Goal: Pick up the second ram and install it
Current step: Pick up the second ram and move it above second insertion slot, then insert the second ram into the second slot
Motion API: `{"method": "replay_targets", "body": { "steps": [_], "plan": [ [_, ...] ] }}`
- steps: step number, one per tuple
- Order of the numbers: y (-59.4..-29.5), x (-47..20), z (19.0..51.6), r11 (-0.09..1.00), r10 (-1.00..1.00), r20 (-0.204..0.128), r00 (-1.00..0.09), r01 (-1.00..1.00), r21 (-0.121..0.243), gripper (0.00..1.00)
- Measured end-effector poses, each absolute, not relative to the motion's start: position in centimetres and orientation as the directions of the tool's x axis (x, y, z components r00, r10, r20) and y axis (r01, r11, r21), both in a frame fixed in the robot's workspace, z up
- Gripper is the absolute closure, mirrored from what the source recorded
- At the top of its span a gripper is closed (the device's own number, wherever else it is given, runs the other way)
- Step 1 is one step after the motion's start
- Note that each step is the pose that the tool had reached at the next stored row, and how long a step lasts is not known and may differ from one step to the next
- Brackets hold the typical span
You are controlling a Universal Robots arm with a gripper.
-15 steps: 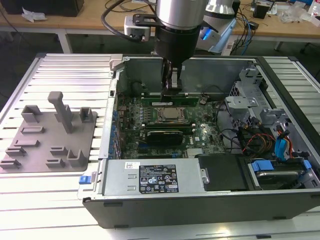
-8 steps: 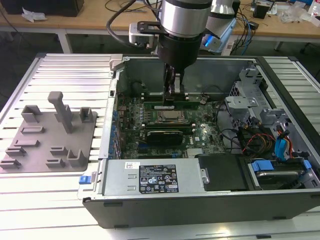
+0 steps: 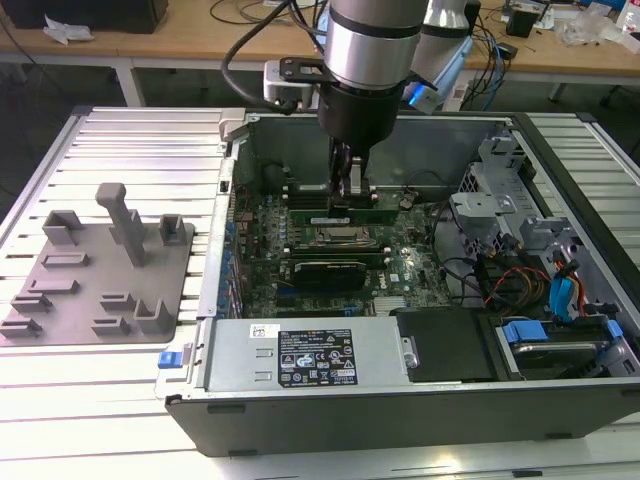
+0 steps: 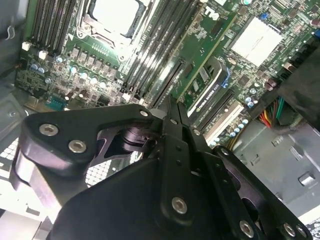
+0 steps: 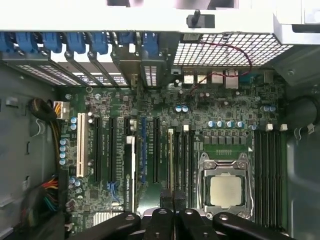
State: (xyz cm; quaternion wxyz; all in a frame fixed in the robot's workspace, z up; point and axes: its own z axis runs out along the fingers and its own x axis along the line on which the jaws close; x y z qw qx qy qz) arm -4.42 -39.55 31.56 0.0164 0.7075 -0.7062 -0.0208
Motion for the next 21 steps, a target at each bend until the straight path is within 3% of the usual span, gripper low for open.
{"method": "replay_targets", "body": {
  "steps": [21],
  "plan": [
    [-37.8, -4.4, 29.3, -0.002, -1.0, -0.006, 0.002, -0.999, 0.053, 0.91]
  ]
}}
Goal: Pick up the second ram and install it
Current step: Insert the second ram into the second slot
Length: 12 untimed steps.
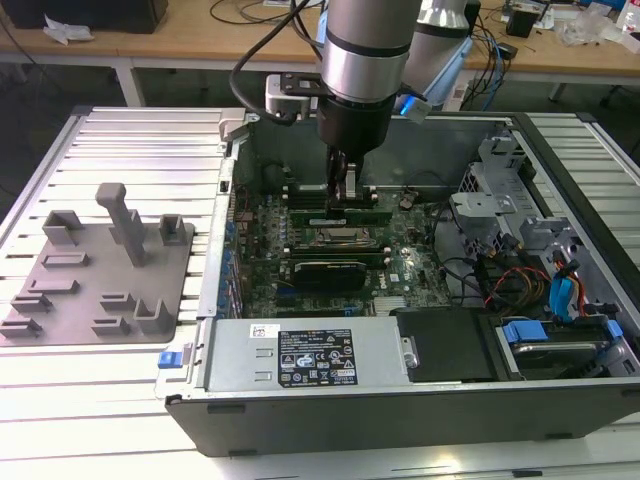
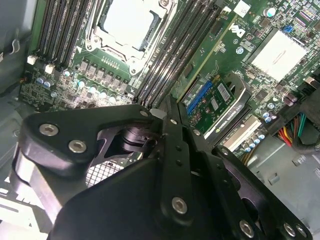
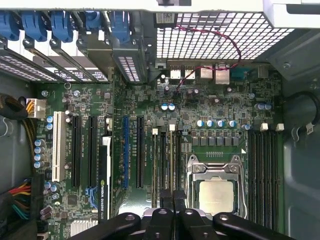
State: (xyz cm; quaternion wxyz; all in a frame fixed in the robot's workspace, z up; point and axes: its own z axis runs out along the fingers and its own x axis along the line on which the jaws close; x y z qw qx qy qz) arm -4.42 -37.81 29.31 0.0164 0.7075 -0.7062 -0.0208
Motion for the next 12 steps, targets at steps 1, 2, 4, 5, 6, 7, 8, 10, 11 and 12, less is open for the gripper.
{"method": "replay_targets", "body": {
  "steps": [1, 2, 4, 5, 6, 7, 8, 10, 11, 12],
  "plan": [
    [-37.82, -4.42, 29.31, -0.002, -1.0, -0.006, 0.002, -0.999, 0.053, 0.91],
    [-37.82, -4.42, 29.3, -0.002, -1.0, -0.006, 0.002, -0.999, 0.053, 0.91],
    [-37.82, -4.42, 29.29, -0.002, -1.0, -0.006, 0.002, -0.999, 0.053, 0.91],
    [-37.81, -4.42, 29.21, -0.002, -1.0, -0.007, 0.002, -0.999, 0.052, 0.91],
    [-37.82, -4.42, 29.15, -0.002, -1.0, -0.006, 0.002, -0.999, 0.052, 0.91],
    [-37.82, -4.42, 29.08, -0.002, -1.0, -0.006, 0.002, -0.999, 0.052, 0.91],
    [-37.82, -4.42, 28.97, -0.002, -1.0, -0.006, 0.002, -0.999, 0.051, 0.91],
    [-37.82, -4.43, 28.57, -0.002, -1.0, -0.006, 0.002, -0.999, 0.05, 0.91],
    [-37.82, -4.43, 28.49, -0.002, -1.0, -0.006, 0.002, -0.999, 0.05, 0.91],
    [-37.82, -4.43, 28.42, -0.002, -1.0, -0.006, 0.002, -0.999, 0.05, 0.91]
  ]
}}
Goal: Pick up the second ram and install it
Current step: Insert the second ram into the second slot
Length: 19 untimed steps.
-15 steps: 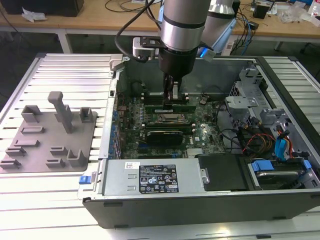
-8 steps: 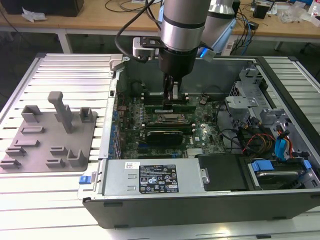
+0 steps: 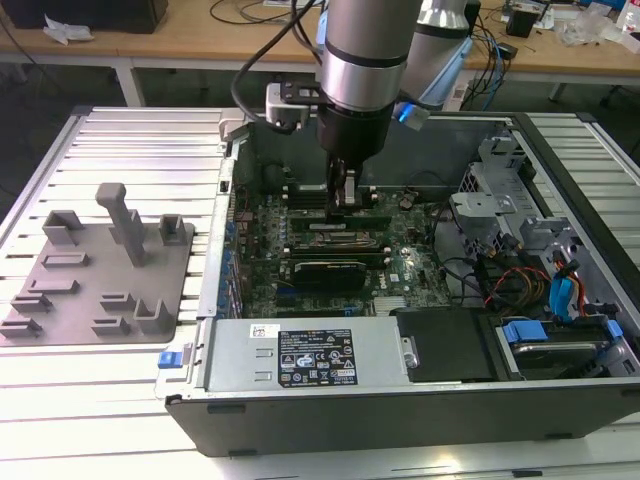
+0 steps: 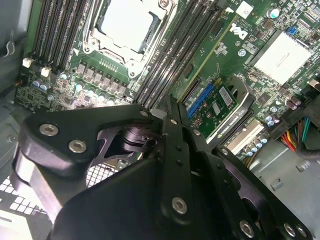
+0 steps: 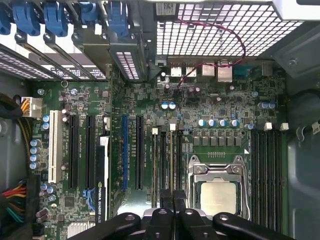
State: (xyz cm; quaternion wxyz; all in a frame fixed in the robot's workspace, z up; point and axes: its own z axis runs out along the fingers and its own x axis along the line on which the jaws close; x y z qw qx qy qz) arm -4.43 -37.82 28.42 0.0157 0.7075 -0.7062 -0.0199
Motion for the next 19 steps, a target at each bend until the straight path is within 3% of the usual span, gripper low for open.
{"method": "replay_targets", "body": {
  "steps": [19],
  "plan": [
    [-37.8, -4.4, 26.6, -0.002, -1.0, -0.006, 0.002, -0.999, 0.05, 0.91]
  ]
}}
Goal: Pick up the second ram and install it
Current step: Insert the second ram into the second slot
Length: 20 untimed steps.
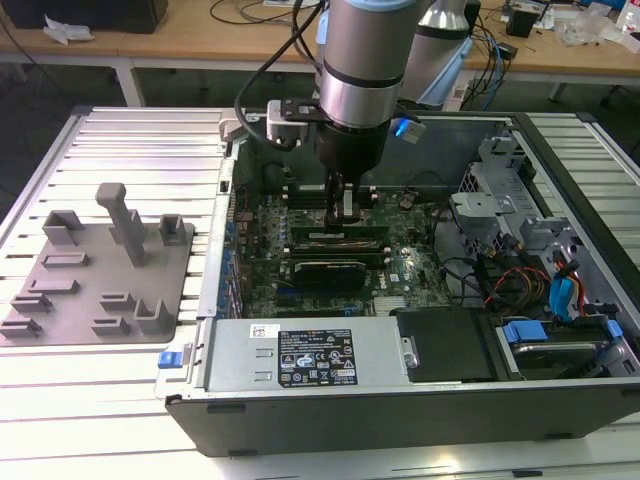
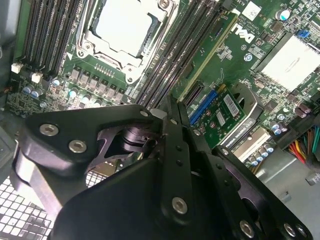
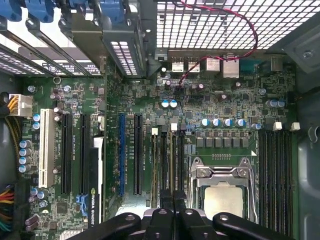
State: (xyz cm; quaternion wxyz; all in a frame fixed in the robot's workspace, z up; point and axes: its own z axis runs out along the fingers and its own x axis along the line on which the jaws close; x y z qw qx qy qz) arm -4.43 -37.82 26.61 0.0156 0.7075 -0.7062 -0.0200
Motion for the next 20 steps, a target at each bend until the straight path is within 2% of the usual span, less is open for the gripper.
{"method": "replay_targets", "body": {
  "steps": [20],
  "plan": [
    [-37.5, -4.5, 24.7, -0.002, -1.0, -0.006, 0.002, -0.999, 0.049, 0.91]
  ]
}}
